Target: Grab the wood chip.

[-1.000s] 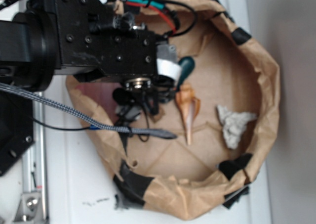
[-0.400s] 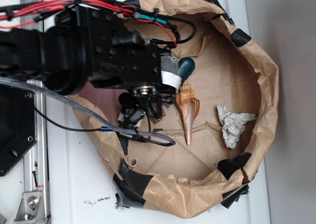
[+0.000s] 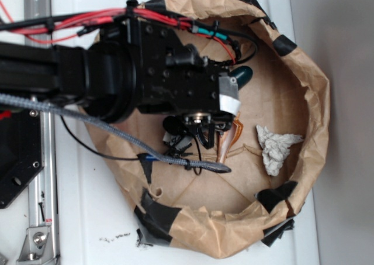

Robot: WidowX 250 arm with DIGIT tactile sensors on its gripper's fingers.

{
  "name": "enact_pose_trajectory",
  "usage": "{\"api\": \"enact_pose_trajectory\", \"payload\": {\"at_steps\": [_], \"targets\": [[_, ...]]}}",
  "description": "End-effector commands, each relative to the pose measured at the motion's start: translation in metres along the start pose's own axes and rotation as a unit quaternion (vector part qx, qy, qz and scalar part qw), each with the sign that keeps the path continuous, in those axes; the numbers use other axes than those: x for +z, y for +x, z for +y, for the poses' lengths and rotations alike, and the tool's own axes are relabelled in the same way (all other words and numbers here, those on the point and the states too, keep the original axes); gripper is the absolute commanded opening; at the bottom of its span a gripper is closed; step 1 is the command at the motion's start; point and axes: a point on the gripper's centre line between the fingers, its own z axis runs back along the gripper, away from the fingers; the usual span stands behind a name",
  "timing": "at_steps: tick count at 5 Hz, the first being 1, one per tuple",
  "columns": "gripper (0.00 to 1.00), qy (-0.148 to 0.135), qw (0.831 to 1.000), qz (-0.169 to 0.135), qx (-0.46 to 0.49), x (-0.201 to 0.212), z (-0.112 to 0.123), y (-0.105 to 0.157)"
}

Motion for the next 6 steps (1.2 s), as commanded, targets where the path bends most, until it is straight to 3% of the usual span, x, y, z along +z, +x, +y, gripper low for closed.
{"api": "enact_pose_trajectory", "payload": {"at_steps": [1, 3, 4, 5, 6], "targets": [[0.00, 0.000, 1.000, -0.006, -0.004, -0.002, -0.014, -0.007], [0.00, 0.003, 1.000, -0.021, 0.013, 0.021, -0.011, -0.003], [0.00, 0.033, 0.997, -0.050, 0.042, 0.071, -0.012, 0.007], [0.00, -0.002, 0.989, -0.093, 0.116, 0.123, -0.014, 0.011], [0.00, -0.002, 0.985, -0.066, 0.161, 0.123, -0.018, 0.014]]}}
